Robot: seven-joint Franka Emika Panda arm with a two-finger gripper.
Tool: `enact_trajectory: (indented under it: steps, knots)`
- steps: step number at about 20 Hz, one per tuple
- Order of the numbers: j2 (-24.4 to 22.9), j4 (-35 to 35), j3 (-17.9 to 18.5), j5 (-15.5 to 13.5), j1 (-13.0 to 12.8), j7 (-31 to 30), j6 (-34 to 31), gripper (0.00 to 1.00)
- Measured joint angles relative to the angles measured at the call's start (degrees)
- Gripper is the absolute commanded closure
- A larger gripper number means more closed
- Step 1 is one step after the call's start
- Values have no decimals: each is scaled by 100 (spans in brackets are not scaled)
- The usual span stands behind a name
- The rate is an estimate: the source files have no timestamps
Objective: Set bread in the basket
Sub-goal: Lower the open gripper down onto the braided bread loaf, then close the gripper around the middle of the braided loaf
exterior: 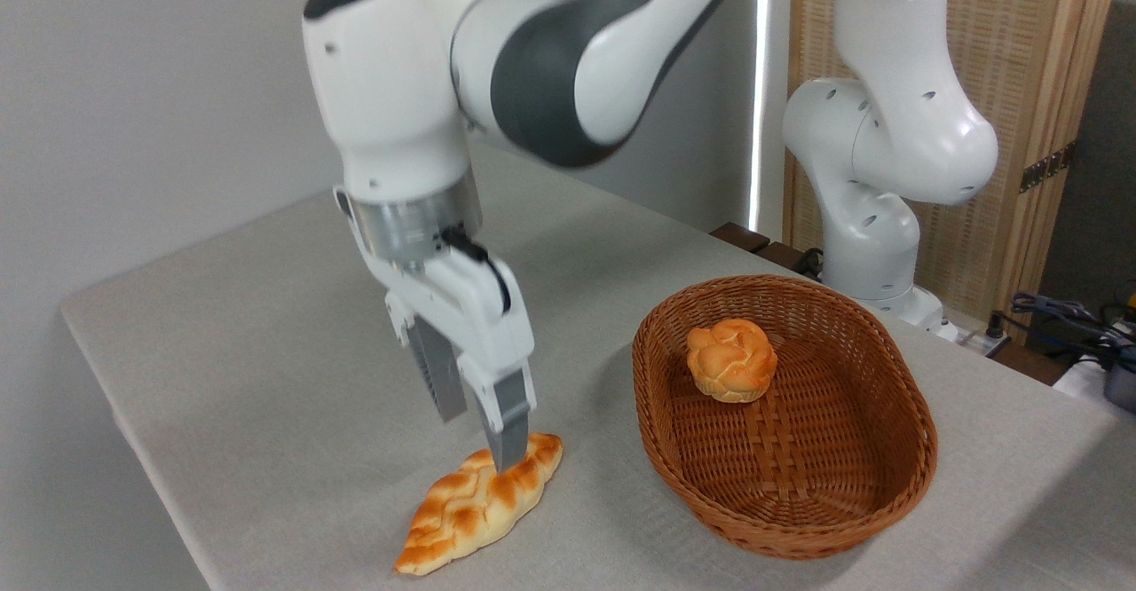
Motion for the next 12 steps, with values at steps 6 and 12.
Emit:
enact_trajectory:
  steps: [6, 12]
  knots:
    - [248, -152, -1, 92, -5, 0, 266, 0]
    - [276, -238, -1, 103, -18, 0, 319, 0]
